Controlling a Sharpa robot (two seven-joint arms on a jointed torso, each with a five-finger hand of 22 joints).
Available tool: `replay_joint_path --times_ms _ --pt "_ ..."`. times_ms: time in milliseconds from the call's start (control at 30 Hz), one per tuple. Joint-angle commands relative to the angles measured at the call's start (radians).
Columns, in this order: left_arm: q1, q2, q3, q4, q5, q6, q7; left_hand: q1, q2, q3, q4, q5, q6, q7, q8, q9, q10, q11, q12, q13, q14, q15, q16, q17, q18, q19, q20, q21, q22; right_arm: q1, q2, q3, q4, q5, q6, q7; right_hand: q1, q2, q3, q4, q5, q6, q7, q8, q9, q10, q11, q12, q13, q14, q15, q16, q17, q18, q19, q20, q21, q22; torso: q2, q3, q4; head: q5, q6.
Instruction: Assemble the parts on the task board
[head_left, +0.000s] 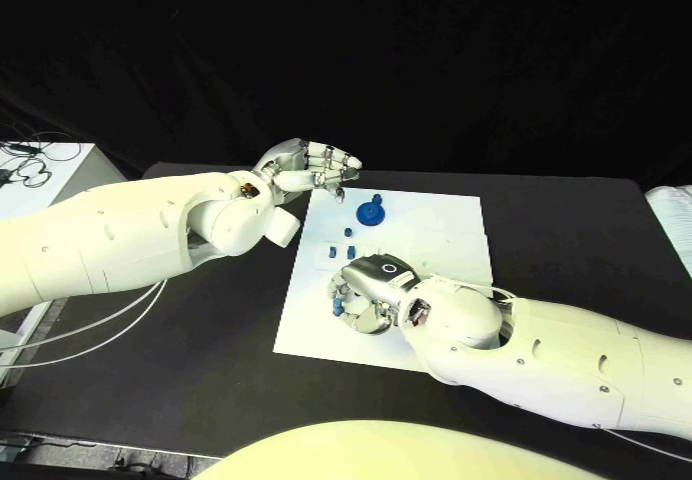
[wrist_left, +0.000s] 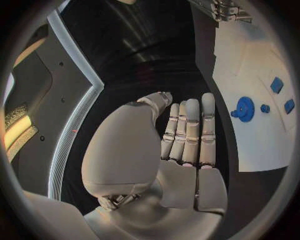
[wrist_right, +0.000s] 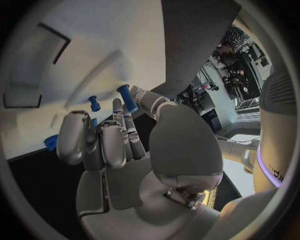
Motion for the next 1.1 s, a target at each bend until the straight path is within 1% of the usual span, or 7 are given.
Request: replay_joint_path --times_ms 33,233,433,600,767,933,1100 --pt "0.001 0.001 0.001 0.002 0.006 0.012 0.005 0.004 0.006 -0.004 -0.002 0.004 -0.006 0.003 0.000 -0.001 -0.008 -0.001 -0.003 -0.001 -0.004 -0.001 -0.006 0.000 0.014 0.005 0.002 -0.006 -0.001 -0.001 -0.003 0.000 0.002 -0.004 -0.028 0.023 0.016 0.003 -0.052 0.006 -0.005 -0.032 -0.001 -0.014 -0.004 -0.066 0.009 0.029 0.005 -0.028 0.014 -0.027 -0.053 0.023 -0.014 0.016 -0.079 0.123 0.000 0.0009 0.0005 -0.002 0.002" --pt "0.001 0.002 0.001 0.000 0.006 0.013 0.005 0.004 0.006 -0.004 -0.002 0.004 -0.006 0.003 0.000 -0.001 -0.008 -0.001 -0.003 -0.001 -0.004 -0.001 -0.006 0.000 0.014 0.005 0.002 -0.006 -0.001 -0.001 -0.026 0.000 0.025 -0.001 -0.105 0.040 0.169 0.030 -0.300 0.138 -0.006 -0.103 -0.025 -0.027 -0.001 -0.290 0.043 0.192 0.024 -0.148 0.046 -0.073 -0.223 0.059 -0.096 0.048 -0.339 0.051 0.000 0.0018 -0.0001 -0.007 0.008" --pt "0.001 0.002 0.001 -0.003 0.007 0.015 0.006 0.004 0.006 -0.004 -0.002 0.004 -0.006 0.003 0.000 -0.001 -0.008 -0.001 -0.003 -0.001 -0.004 -0.001 -0.006 0.000 0.014 0.005 0.002 -0.006 -0.001 0.016 -0.098 0.005 0.080 0.039 -0.177 0.072 0.255 0.005 -0.344 0.265 -0.012 -0.130 -0.041 -0.022 0.007 -0.356 0.046 0.312 0.033 -0.185 0.050 -0.057 -0.277 0.067 -0.114 0.055 -0.394 0.037 -0.002 0.0010 -0.0071 -0.020 0.017" --pt "0.001 0.001 0.001 -0.003 0.007 0.018 0.005 0.004 0.006 -0.004 -0.002 0.004 -0.006 0.003 0.000 -0.001 -0.008 -0.001 -0.003 -0.001 -0.004 -0.001 -0.006 0.000 0.014 0.005 0.002 -0.006 -0.001 0.047 -0.199 0.014 0.125 0.194 -0.203 0.097 0.226 0.013 -0.325 0.298 -0.031 -0.092 0.009 0.003 0.017 -0.189 -0.004 0.438 0.051 -0.111 0.011 -0.008 -0.211 0.046 -0.049 0.020 -0.234 0.081 -0.004 0.0014 -0.0102 -0.041 0.022" --pt "0.000 -0.009 0.001 0.003 0.007 0.021 0.007 0.005 0.006 -0.004 -0.003 0.004 -0.008 0.003 -0.001 -0.002 -0.010 -0.001 -0.003 -0.002 -0.004 -0.001 -0.006 0.000 0.014 0.005 0.002 -0.007 -0.002 0.097 -0.355 0.020 0.179 0.505 -0.166 0.097 0.142 0.045 -0.436 0.314 -0.027 -0.021 -0.014 0.043 0.031 0.084 -0.042 0.629 0.186 0.004 -0.031 0.049 -0.058 0.006 0.036 -0.021 0.025 0.152 -0.006 0.0013 -0.0185 -0.056 0.027" --pt "-0.001 -0.016 0.001 0.004 0.000 0.054 0.012 0.002 0.002 -0.007 -0.002 0.004 -0.015 0.004 -0.004 -0.004 -0.012 0.001 -0.004 -0.002 -0.007 0.001 -0.007 0.000 0.013 0.004 0.003 -0.009 -0.002 0.122 -0.479 0.020 0.232 0.614 -0.127 0.063 0.122 0.082 -0.498 0.313 -0.018 0.017 -0.033 0.087 0.046 0.356 -0.062 1.160 1.004 0.065 -0.049 0.130 0.154 -0.021 0.071 -0.039 0.194 0.202 -0.009 0.0030 -0.0235 -0.072 0.031" --pt "-0.002 -0.021 0.001 0.012 -0.021 0.073 0.037 -0.007 -0.011 -0.016 0.004 0.006 -0.031 0.003 -0.012 -0.010 -0.025 0.004 0.000 -0.002 -0.053 0.009 -0.035 -0.010 0.010 -0.032 0.013 -0.039 -0.013 0.124 -0.573 0.014 0.281 0.625 -0.099 0.002 0.100 0.107 -0.527 0.317 -0.009 0.034 -0.039 0.113 0.052 0.432 -0.066 1.273 1.210 0.088 -0.051 0.183 0.282 -0.034 0.083 -0.042 0.275 0.224 -0.009 0.0038 -0.0240 -0.089 0.037"
